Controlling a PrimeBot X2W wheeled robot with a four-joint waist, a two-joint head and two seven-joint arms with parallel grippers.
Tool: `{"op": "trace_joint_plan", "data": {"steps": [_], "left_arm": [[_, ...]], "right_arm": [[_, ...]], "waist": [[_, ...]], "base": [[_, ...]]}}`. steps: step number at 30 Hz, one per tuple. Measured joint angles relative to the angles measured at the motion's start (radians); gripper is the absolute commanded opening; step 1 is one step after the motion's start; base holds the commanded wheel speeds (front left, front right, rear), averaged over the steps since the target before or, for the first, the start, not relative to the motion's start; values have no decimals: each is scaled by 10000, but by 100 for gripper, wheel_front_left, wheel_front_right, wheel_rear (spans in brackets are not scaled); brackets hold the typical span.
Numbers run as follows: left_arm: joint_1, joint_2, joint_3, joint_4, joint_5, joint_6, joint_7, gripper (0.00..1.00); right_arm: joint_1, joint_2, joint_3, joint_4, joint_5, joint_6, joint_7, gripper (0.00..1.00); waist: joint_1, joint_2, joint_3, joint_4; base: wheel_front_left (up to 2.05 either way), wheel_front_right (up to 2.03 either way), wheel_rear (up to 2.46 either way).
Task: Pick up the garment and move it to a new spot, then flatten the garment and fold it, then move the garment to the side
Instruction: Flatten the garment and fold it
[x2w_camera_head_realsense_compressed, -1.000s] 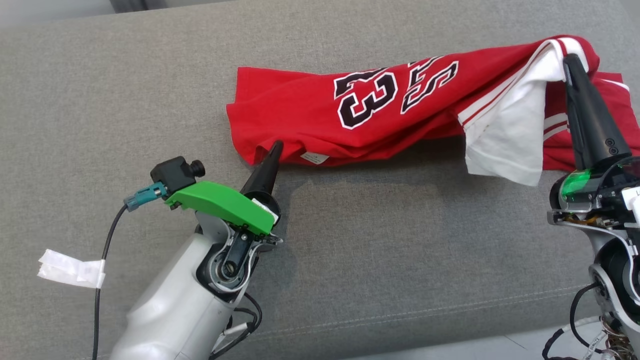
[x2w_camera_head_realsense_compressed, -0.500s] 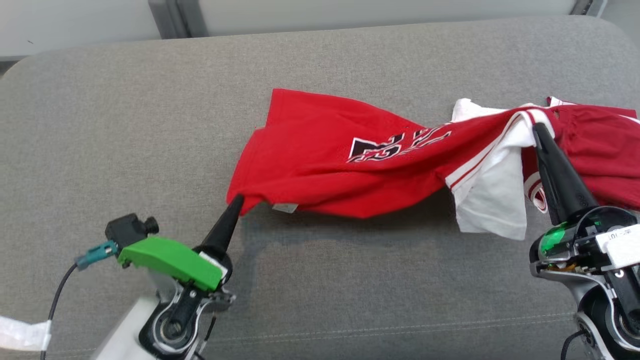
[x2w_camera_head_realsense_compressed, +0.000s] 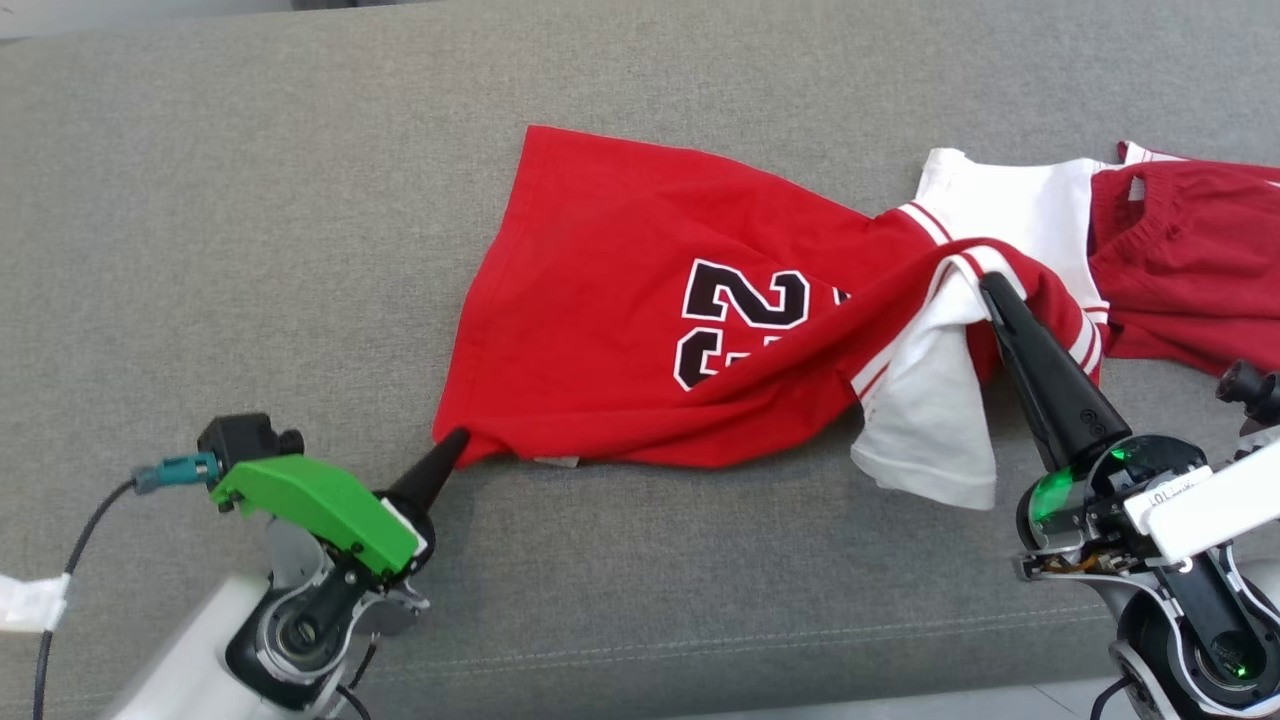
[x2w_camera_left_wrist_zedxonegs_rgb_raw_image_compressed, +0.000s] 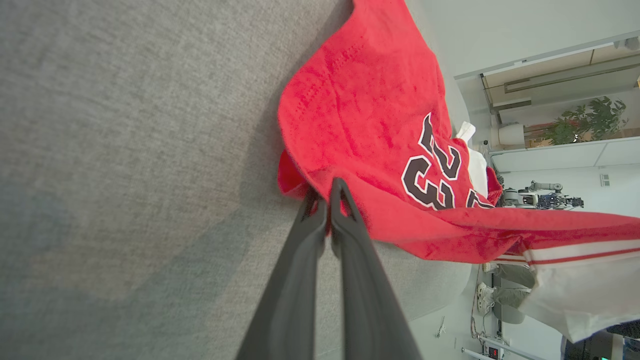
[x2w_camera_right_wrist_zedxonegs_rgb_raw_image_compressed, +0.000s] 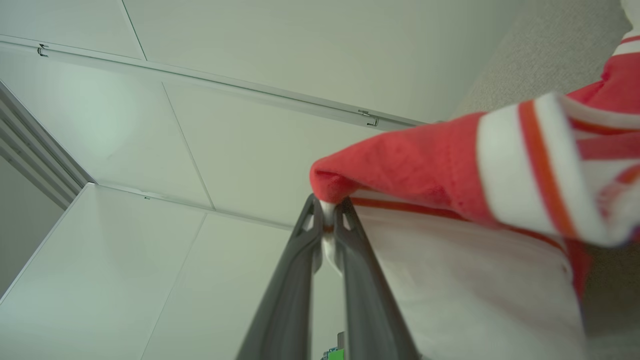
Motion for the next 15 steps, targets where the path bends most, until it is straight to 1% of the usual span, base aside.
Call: {"op": "trace_joint_plan", "data": {"steps": [1, 4, 5, 6, 12, 15], "left_arm": [[-259, 10, 33, 15, -6, 71, 81, 36], [-926, -15, 54, 73, -6, 198, 318, 46], [-1085, -29, 52, 136, -2, 249, 382, 88], [-1210, -52, 44, 224, 27, 278, 395, 100], [-1693, -228, -228, 748, 426, 408, 738, 100], [-1949, -316, -288, 1045, 535, 426, 734, 100]], "right_arm": [[-104, 4, 73, 2, -35, 0, 35, 0], [-311, 77, 282, 40, -73, 0, 58, 0], [-352, 105, 349, 82, -84, 0, 107, 0], [-401, 134, 418, 140, -84, 0, 134, 0], [-460, 355, 585, 428, -138, 0, 140, 0], [-460, 399, 522, 483, -159, 0, 109, 0]], "waist": [[0, 0, 83, -45], [0, 0, 279, -232], [0, 0, 332, -304], [0, 0, 379, -380], [0, 0, 591, -820], [0, 0, 687, -945]], "base": [[0, 0, 0], [0, 0, 0], [0, 0, 0], [0, 0, 0], [0, 0, 0], [0, 0, 0]]}}
